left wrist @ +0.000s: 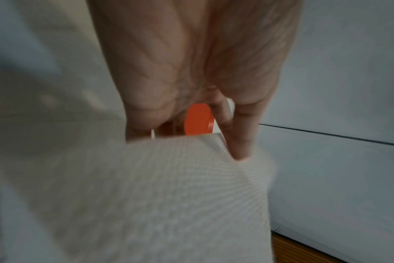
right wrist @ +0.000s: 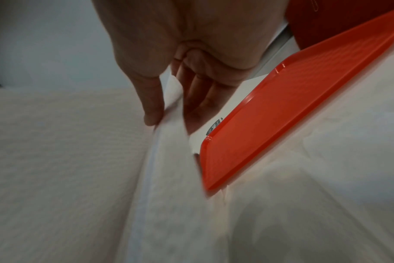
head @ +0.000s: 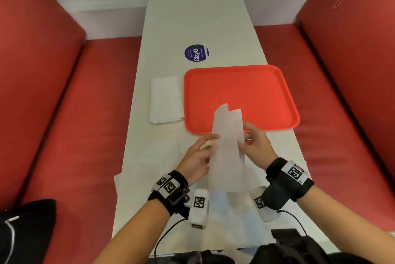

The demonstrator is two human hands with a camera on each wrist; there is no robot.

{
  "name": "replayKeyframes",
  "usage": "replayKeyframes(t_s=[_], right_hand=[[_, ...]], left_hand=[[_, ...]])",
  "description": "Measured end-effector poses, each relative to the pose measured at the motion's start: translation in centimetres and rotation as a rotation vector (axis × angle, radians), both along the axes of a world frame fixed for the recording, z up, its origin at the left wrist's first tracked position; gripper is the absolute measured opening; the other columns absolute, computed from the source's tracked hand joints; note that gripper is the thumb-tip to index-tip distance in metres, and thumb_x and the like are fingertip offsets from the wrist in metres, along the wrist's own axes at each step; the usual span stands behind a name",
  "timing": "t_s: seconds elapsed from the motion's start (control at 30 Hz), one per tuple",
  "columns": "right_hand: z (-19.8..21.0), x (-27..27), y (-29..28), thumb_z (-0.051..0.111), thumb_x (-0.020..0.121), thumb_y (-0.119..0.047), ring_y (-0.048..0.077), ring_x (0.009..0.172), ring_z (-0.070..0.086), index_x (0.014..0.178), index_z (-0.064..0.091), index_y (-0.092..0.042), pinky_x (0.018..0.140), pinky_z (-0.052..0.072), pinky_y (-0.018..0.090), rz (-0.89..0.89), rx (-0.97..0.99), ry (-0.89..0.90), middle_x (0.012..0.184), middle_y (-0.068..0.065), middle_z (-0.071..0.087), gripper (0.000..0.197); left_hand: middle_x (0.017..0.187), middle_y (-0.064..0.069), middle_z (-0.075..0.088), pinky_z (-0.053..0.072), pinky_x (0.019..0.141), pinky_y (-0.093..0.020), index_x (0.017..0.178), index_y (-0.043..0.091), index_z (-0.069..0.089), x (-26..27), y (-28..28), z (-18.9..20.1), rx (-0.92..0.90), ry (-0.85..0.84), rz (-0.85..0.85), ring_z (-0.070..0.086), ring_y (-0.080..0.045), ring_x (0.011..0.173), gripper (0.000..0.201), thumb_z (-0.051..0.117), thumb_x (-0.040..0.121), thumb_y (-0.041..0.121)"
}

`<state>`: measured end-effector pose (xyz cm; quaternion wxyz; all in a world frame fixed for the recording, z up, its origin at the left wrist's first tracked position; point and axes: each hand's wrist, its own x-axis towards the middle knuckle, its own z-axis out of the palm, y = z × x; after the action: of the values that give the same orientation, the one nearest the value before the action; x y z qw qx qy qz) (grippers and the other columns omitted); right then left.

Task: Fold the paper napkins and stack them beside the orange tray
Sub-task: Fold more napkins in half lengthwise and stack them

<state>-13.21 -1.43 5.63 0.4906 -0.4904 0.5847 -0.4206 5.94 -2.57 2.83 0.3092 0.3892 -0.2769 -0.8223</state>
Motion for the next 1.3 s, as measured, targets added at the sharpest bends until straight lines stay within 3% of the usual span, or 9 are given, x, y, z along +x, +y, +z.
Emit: replayKeyframes(t_s=[0.17, 0.27, 0.33, 0.47, 0.57, 0.87, 1.07, 1.17, 1.3], right_hand=[[0.8, 0.4, -0.5, 0.065, 0.092, -0.016, 0.031, 0.055, 0.066, 0.114, 0.057, -0.020, 0.047, 0.049, 0.028, -0.039, 0.065, -0.066, 0.080, 0.010, 0.073, 0.024], [0.8, -0.8, -0.6, 0.065, 0.092, -0.020, 0.030, 0.051, 0.061, 0.117, 0.058, -0.017, 0.045, 0.047, 0.027, -0.092, 0.084, -0.031, 0.081, 0.012, 0.074, 0.027], [0.5, -1.9, -0.5, 0.065, 0.092, -0.020, 0.029, 0.048, 0.059, 0.116, 0.058, -0.016, 0.045, 0.045, 0.027, -0.145, 0.094, -0.005, 0.079, 0.012, 0.073, 0.026], [0.0, -4.2, -0.1, 0.064, 0.093, -0.021, 0.028, 0.047, 0.056, 0.114, 0.060, -0.016, 0.045, 0.045, 0.027, -0.241, 0.121, 0.041, 0.076, 0.012, 0.072, 0.022], [-0.1, -5.6, 0.1, 0.063, 0.093, -0.022, 0.026, 0.047, 0.056, 0.113, 0.060, -0.016, 0.045, 0.046, 0.027, -0.294, 0.142, 0.072, 0.077, 0.013, 0.072, 0.021], [-0.4, -7.0, 0.5, 0.064, 0.093, -0.025, 0.027, 0.050, 0.057, 0.109, 0.062, -0.016, 0.049, 0.046, 0.030, -0.357, 0.158, 0.094, 0.079, 0.014, 0.072, 0.018], [-1.9, -8.3, 2.3, 0.067, 0.091, -0.024, 0.024, 0.048, 0.060, 0.096, 0.066, -0.017, 0.047, 0.048, 0.030, -0.328, 0.200, 0.275, 0.074, 0.007, 0.072, 0.008], [-4.3, -9.1, 4.0, 0.071, 0.086, -0.024, 0.020, 0.050, 0.063, 0.087, 0.067, -0.021, 0.053, 0.053, 0.031, -0.184, 0.305, 0.524, 0.075, 0.001, 0.070, 0.005], [-6.6, -6.9, 6.1, 0.077, 0.080, -0.026, 0.010, 0.057, 0.058, 0.083, 0.069, -0.022, 0.067, 0.055, 0.034, 0.034, 0.386, 0.576, 0.076, -0.003, 0.067, 0.009]], left_hand=[[0.118, -0.007, 0.069, 0.056, 0.091, -0.037, 0.115, 0.012, 0.067, 3.7, -6.3, 1.1, -0.304, -0.261, 0.137, 0.065, -0.027, 0.107, 0.040, 0.068, 0.080, -0.009], [0.127, 0.002, 0.060, 0.050, 0.084, -0.008, 0.129, 0.011, 0.059, 6.3, -12.5, 2.2, -0.494, -0.489, 0.221, 0.061, 0.013, 0.099, 0.058, 0.072, 0.077, -0.010], [0.130, 0.002, 0.055, 0.045, 0.077, 0.000, 0.135, 0.012, 0.054, 7.7, -16.4, 1.9, -0.546, -0.605, 0.267, 0.056, 0.022, 0.094, 0.067, 0.073, 0.075, -0.010], [0.134, -0.001, 0.052, 0.049, 0.096, -0.022, 0.135, 0.023, 0.056, 9.5, -21.4, -0.6, -0.490, -0.783, 0.275, 0.054, -0.009, 0.116, 0.071, 0.078, 0.072, -0.004], [0.134, -0.003, 0.048, 0.047, 0.084, -0.013, 0.134, 0.023, 0.056, 9.9, -23.1, -2.6, -0.483, -0.851, 0.213, 0.051, -0.013, 0.114, 0.073, 0.079, 0.070, -0.005], [0.123, -0.003, 0.045, 0.051, 0.090, -0.034, 0.126, 0.013, 0.062, 9.9, -23.3, -5.5, -0.530, -1.121, 0.206, 0.055, -0.022, 0.093, 0.064, 0.087, 0.066, 0.008], [0.138, -0.011, 0.036, 0.040, 0.100, -0.047, 0.124, 0.015, 0.063, 8.4, -20.1, -3.8, -0.705, -1.467, 0.120, 0.035, -0.032, 0.127, 0.052, 0.080, 0.076, 0.028], [0.124, -0.012, 0.049, 0.043, 0.095, -0.045, 0.109, 0.016, 0.071, 4.6, -14.8, -3.1, -0.988, -1.334, 0.122, 0.044, -0.033, 0.113, 0.032, 0.075, 0.077, 0.016], [0.098, -0.008, 0.062, 0.046, 0.086, -0.046, 0.089, 0.013, 0.073, -1.2, -6.1, -4.2, -1.161, -1.080, -0.234, 0.054, -0.031, 0.095, 0.010, 0.073, 0.079, 0.013]])
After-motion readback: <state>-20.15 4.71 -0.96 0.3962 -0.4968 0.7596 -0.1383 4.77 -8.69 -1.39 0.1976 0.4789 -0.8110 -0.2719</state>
